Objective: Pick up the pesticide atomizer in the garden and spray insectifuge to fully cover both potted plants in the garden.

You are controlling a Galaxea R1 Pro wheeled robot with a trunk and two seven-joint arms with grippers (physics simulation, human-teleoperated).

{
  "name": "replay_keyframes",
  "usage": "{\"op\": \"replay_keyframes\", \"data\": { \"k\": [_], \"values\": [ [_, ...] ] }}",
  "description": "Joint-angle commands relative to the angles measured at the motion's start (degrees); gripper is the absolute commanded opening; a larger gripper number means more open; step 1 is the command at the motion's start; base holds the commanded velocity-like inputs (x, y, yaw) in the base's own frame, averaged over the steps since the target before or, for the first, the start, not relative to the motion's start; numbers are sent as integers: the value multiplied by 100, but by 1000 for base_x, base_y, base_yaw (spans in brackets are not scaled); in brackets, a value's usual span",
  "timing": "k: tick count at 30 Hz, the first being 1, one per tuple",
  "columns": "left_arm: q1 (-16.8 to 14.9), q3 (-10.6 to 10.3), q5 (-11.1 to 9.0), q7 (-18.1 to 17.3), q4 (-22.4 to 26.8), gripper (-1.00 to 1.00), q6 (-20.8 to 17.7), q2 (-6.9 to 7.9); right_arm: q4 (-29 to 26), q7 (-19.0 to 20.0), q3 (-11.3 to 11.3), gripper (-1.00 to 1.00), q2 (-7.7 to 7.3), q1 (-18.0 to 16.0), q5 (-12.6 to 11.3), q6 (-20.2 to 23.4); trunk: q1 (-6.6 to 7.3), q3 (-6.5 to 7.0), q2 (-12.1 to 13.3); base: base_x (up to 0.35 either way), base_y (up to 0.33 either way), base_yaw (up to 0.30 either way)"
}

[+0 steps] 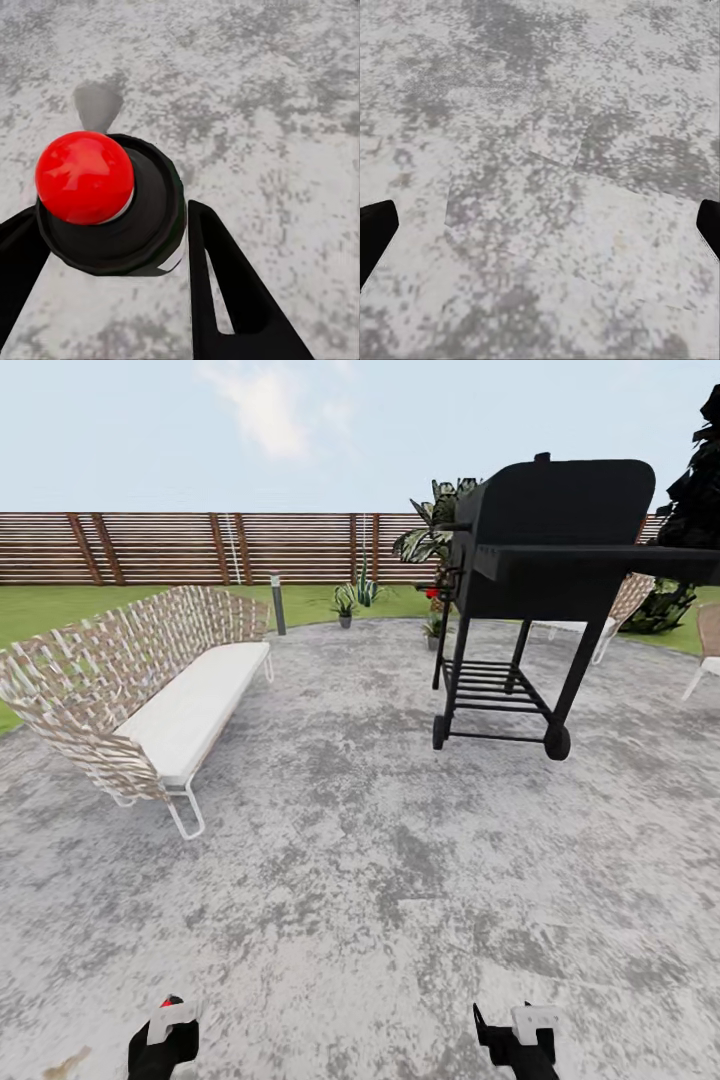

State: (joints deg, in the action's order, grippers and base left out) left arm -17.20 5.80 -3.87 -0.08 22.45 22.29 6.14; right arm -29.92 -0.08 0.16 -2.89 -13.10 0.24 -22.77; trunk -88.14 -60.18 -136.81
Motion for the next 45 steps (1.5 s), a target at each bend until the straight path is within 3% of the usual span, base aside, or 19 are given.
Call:
{"op": "replay_keyframes", "data": {
  "k": [1, 45],
  "values": [
    [-3, -9, -41, -1, -4, -100, 16, 1, 4, -1, 2, 100, -1, -2, 2, -17, -2, -5, -2, 340, 17, 0],
    [-3, 0, -38, -1, -4, -100, 15, 1, 4, -1, 2, 100, -1, -4, 2, -17, -2, -5, -2, 340, 30, 0]
  ]
}}
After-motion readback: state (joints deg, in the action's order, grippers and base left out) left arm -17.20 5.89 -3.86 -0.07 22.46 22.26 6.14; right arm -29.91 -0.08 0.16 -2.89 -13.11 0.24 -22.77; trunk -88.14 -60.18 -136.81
